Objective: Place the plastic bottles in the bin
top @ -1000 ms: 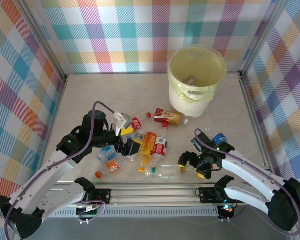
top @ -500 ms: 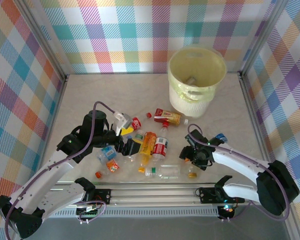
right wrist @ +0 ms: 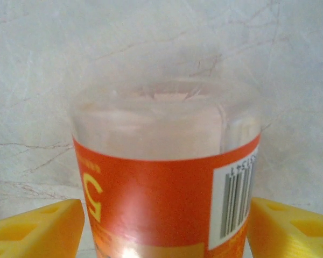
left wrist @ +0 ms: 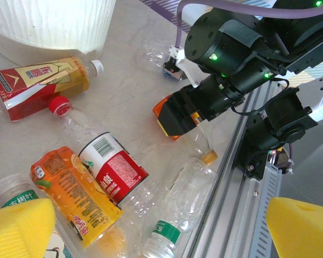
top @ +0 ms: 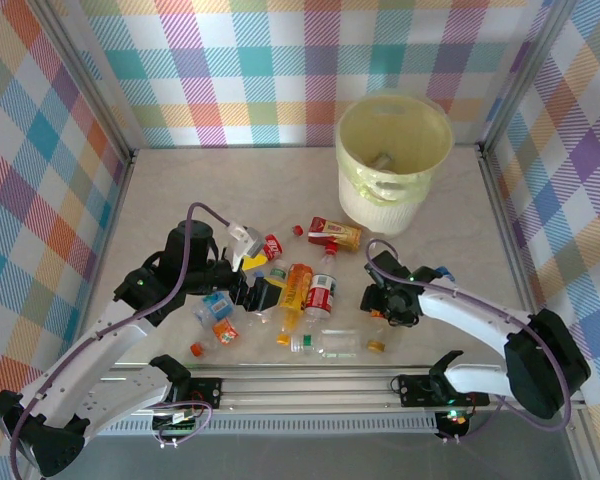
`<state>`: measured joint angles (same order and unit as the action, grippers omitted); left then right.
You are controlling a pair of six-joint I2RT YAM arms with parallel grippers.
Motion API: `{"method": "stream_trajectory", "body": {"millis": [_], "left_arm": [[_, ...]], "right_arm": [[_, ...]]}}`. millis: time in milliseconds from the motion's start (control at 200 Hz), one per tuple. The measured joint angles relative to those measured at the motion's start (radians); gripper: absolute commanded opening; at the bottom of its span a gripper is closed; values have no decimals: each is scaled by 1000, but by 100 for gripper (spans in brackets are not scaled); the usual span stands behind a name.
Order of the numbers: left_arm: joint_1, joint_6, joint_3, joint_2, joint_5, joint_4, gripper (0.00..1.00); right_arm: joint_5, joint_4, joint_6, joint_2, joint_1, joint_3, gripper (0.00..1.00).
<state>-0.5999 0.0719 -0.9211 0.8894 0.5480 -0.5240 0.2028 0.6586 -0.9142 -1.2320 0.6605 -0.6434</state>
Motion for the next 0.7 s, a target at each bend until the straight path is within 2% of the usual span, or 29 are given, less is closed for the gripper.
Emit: {"method": "stream_trajectory", "body": {"millis": [255, 475, 700], "left_arm": [[0, 0, 0, 0, -3, 0, 100], [0, -2, 0, 0, -10, 2, 100], [0, -24, 3, -31, -22, 47, 100]], "right_arm": [[36, 1, 54, -39, 0, -14, 57], [79, 5, 130, -18, 0, -48, 55], [139, 12, 238, 118, 0, -96, 54]]}}
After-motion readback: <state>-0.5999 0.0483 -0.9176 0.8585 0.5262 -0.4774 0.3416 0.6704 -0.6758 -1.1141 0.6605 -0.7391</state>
